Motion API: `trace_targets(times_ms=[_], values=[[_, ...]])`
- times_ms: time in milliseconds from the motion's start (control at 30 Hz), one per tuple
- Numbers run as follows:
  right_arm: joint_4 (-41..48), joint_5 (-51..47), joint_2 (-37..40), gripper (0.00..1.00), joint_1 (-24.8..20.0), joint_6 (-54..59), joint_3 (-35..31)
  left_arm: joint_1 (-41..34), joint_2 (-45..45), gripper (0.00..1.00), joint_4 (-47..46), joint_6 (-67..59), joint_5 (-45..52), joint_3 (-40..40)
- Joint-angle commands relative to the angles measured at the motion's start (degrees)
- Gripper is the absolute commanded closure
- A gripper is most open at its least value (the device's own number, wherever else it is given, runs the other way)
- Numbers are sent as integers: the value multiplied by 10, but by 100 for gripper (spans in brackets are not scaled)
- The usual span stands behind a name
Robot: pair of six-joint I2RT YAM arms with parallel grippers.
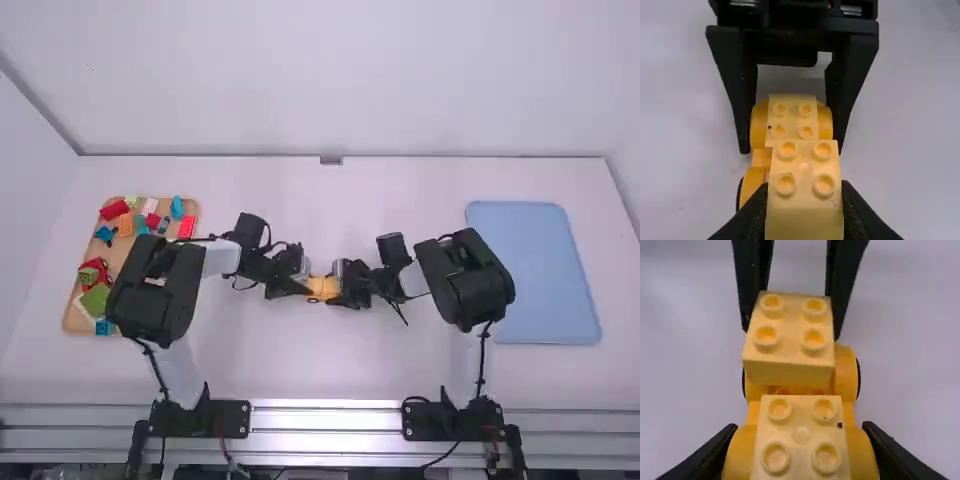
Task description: Assemble lego blocks to make yellow taxi
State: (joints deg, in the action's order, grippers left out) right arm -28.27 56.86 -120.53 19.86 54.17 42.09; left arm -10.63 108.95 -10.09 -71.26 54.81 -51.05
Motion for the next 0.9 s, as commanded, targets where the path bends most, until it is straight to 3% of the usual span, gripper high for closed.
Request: trace_targets(times_ms=[0,200,500,667,867], values=[[2,-3,-6,77,0,-3,0,-4,-11,98,10,-14,13,9],[2,-3,-6,77,0,-3,0,-15,-10,98,66,43,11,33],[2,-3,-6,77,0,-3,0,-12,-10,98,71,63,-19,43],[3,-3,-6,77,0,-3,0,3,-14,98,71,76,-83,22],[0,-3,-6,77,0,-3,0,14,-20,98,-3,17,8,14]])
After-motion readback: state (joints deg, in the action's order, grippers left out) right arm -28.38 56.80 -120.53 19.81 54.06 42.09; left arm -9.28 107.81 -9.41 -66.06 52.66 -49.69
